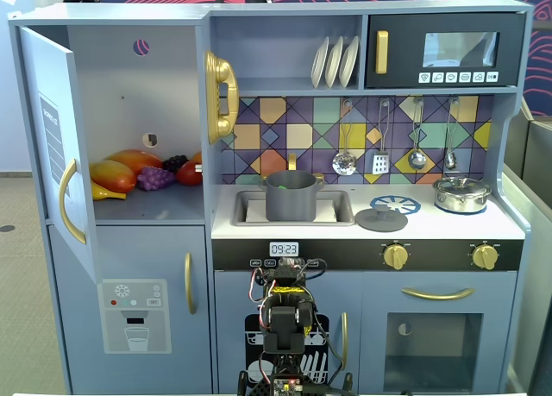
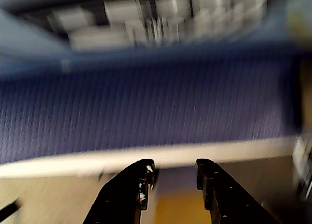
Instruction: Pick up the green pineapple from the left cabinet and place it in the gray recipient
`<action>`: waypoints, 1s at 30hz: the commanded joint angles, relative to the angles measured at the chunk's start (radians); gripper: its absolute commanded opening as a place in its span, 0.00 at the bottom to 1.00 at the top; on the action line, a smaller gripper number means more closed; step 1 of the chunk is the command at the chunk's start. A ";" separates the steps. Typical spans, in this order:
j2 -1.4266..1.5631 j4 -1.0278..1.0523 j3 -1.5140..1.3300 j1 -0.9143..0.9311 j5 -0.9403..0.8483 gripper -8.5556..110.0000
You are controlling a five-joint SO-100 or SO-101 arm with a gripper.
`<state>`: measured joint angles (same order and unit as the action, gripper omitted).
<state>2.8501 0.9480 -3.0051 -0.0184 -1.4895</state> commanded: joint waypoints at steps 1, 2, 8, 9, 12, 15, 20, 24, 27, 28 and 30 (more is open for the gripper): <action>0.100 0.221 0.005 0.020 0.049 0.07; 0.133 0.284 0.005 0.035 0.040 0.07; 0.328 0.568 0.003 0.071 -0.123 0.08; 0.328 0.580 0.003 0.066 -0.077 0.08; 0.328 0.581 0.003 0.071 -0.023 0.10; 0.328 0.581 0.003 0.071 -0.021 0.11; 0.328 0.581 0.003 0.071 -0.021 0.12; 0.328 0.581 0.003 0.071 -0.021 0.12; 0.328 0.581 0.003 0.071 -0.021 0.12; 0.328 0.581 0.003 0.071 -0.021 0.12; 0.328 0.581 0.003 0.071 -0.021 0.12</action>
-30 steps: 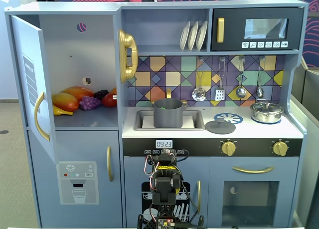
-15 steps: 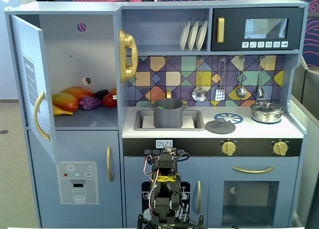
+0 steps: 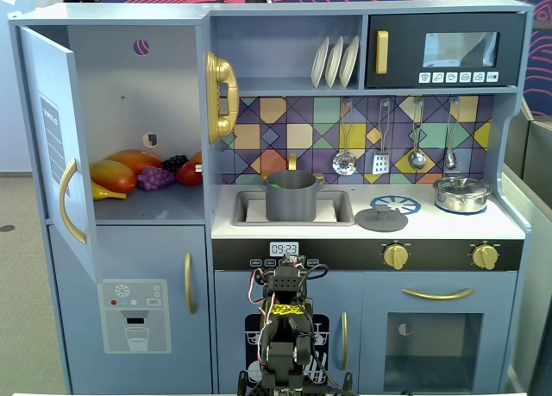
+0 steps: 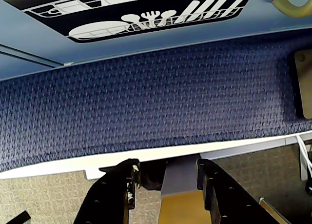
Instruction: Pick up the green pineapple from the left cabinet and place it in the gray recipient
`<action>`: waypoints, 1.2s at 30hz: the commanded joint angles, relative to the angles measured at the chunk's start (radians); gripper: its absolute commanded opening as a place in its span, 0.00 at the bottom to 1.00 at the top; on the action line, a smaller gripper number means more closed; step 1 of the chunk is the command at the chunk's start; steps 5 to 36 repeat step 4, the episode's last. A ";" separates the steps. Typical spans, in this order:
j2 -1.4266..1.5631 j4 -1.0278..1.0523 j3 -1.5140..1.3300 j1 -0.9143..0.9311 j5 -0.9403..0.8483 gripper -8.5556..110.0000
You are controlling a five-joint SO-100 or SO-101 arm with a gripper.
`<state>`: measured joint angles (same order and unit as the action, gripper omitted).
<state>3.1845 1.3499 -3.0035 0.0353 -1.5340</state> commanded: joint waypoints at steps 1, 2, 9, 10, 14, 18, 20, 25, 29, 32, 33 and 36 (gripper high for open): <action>-0.006 0.179 0.002 0.017 0.023 0.12; -0.006 0.179 0.002 0.017 0.023 0.12; -0.006 0.179 0.002 0.017 0.023 0.12; -0.006 0.179 0.002 0.017 0.023 0.12; -0.006 0.179 0.002 0.017 0.023 0.12; -0.006 0.179 0.002 0.017 0.023 0.12; -0.006 0.179 0.002 0.017 0.023 0.12; -0.006 0.179 0.002 0.017 0.023 0.12; -0.006 0.179 0.002 0.017 0.023 0.12; -0.006 0.179 0.002 0.017 0.023 0.12; -0.006 0.179 0.002 0.017 0.023 0.12; -0.006 0.179 0.002 0.017 0.023 0.12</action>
